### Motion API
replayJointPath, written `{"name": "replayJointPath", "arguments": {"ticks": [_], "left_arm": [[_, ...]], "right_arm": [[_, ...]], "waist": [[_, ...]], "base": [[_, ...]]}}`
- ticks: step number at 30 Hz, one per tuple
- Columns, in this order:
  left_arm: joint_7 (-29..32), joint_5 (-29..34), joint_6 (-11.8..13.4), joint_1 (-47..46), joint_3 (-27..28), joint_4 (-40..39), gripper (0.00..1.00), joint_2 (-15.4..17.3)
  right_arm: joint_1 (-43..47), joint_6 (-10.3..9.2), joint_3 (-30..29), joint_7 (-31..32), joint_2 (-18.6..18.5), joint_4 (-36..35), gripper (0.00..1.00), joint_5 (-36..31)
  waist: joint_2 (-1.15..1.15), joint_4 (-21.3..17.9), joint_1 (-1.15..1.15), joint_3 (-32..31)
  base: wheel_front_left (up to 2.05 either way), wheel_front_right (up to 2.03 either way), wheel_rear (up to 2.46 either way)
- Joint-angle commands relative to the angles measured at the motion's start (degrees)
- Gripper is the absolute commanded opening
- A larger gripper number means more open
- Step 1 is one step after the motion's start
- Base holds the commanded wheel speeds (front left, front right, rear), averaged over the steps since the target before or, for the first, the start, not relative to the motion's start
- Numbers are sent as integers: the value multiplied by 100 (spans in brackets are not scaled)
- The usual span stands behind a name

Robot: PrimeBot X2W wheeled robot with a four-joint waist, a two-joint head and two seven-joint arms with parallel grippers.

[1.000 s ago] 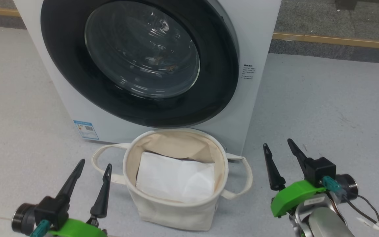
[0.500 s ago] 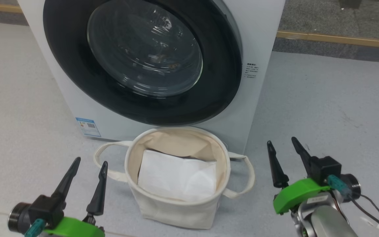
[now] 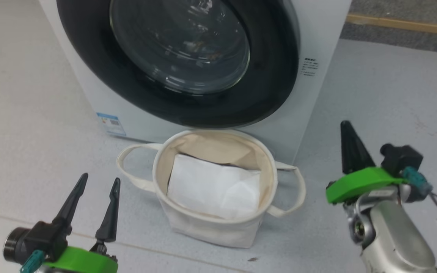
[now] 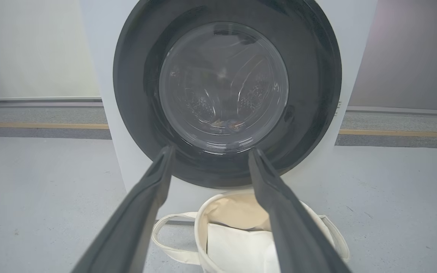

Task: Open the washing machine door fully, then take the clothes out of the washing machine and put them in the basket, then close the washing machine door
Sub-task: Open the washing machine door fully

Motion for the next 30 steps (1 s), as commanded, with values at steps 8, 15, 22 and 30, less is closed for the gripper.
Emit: {"name": "replayJointPath", "arguments": {"ticks": [8, 15, 22, 30], "left_arm": [[-69, -30, -74, -347, 219, -294, 100, 159], [-69, -11, -106, -474, 206, -309, 100, 118], [-69, -5, -132, -569, 220, -310, 100, 51], [-69, 11, -171, -674, 232, -261, 100, -70]], "right_arm": [[-911, 1, -456, -115, -5, 234, 0, 1059], [-1561, 1, -636, 19, -195, 630, 0, 2614], [-2250, 1, -470, 260, -461, 1107, 0, 3406], [-2949, 1, -312, 691, -680, 1559, 0, 4172]], "waist": [[0, 376, 0, 442], [0, 616, 0, 664], [0, 823, 0, 889], [0, 1046, 0, 1162]], "base": [[0, 0, 0], [0, 0, 0], [0, 0, 0], [0, 0, 0]]}}
